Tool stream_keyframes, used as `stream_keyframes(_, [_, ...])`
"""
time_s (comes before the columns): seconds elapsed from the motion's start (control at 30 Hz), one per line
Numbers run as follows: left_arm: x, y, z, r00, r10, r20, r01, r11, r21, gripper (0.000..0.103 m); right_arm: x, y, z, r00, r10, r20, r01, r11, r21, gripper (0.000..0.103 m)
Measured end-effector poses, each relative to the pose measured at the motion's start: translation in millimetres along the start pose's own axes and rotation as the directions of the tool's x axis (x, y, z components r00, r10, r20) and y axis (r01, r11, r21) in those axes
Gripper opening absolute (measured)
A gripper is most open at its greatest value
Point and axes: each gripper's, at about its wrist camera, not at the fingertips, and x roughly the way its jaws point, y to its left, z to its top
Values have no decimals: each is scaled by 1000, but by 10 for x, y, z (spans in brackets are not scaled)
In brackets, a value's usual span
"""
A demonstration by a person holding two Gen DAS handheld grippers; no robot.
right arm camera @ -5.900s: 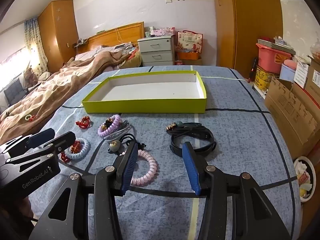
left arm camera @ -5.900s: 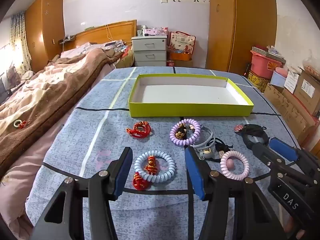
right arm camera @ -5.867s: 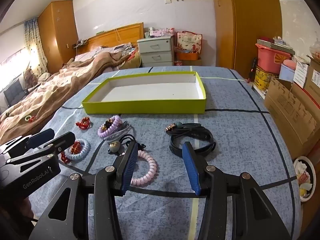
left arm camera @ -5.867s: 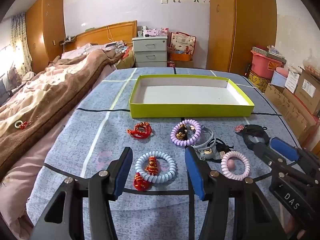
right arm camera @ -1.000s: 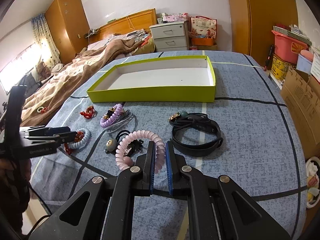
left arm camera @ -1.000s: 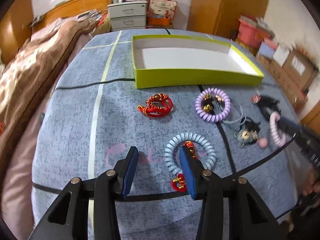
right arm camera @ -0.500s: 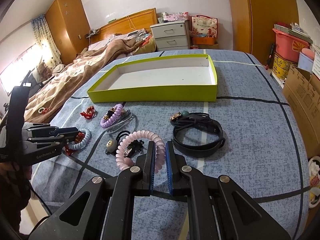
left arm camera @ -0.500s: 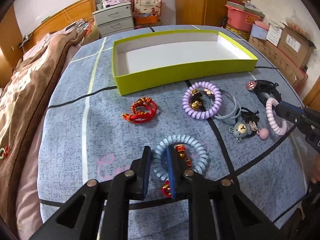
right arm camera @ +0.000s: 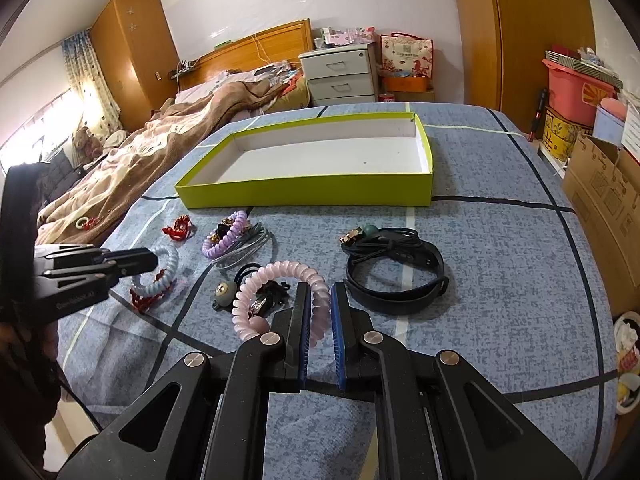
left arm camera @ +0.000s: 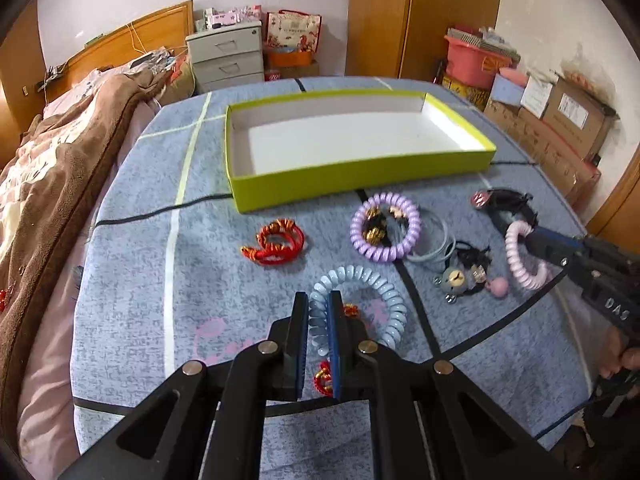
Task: Organize jewelry
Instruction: 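Carry both held coil hair ties over the yellow box with both tools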
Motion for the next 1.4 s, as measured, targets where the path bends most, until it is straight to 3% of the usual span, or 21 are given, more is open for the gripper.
stream_keyframes(0.27, [-166, 87, 184, 998, -25, 63, 28, 999, -43, 10, -95, 10, 165, 999, -5, 33, 5, 1000, -1, 11])
stream_keyframes(0.63, [-66, 254, 756, 991, -57, 124, 70, 993, -98, 10, 34, -92, 790, 997, -37, 70, 37, 999, -2, 11])
stream_keyframes(1.0, [344, 430, 1234, 994, -41, 98, 55, 988, -144, 10, 534, -377, 1342, 994, -107, 22, 106, 994, 18, 11])
stream_keyframes(1.4, [901, 553, 1514, 999, -39, 20, 42, 984, -174, 10, 1136, -629, 1582, 986, -148, -74, 149, 989, 3, 11])
